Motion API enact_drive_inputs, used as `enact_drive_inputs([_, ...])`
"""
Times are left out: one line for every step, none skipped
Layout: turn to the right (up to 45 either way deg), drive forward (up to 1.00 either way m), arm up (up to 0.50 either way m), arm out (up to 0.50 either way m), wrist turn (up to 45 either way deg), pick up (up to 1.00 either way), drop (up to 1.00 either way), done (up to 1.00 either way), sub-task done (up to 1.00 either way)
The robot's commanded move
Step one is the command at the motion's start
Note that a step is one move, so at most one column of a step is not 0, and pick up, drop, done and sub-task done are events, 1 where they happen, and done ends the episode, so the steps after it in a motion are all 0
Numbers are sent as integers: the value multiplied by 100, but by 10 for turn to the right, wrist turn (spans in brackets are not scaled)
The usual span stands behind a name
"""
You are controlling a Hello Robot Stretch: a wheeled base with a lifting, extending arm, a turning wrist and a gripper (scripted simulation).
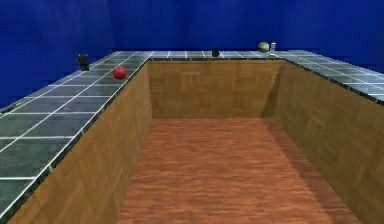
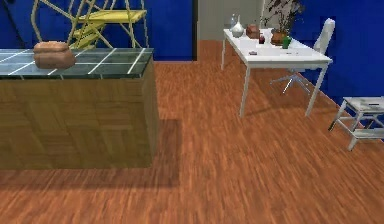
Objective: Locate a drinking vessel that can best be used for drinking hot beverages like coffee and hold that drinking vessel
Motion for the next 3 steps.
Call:
enact_drive_inputs([0,100,0,0,0,0,0,0,0])
enact_drive_inputs([0,100,0,0,0,0,0,0,0])
enact_drive_inputs([-210,0,0,0,0,0,0,0,0])
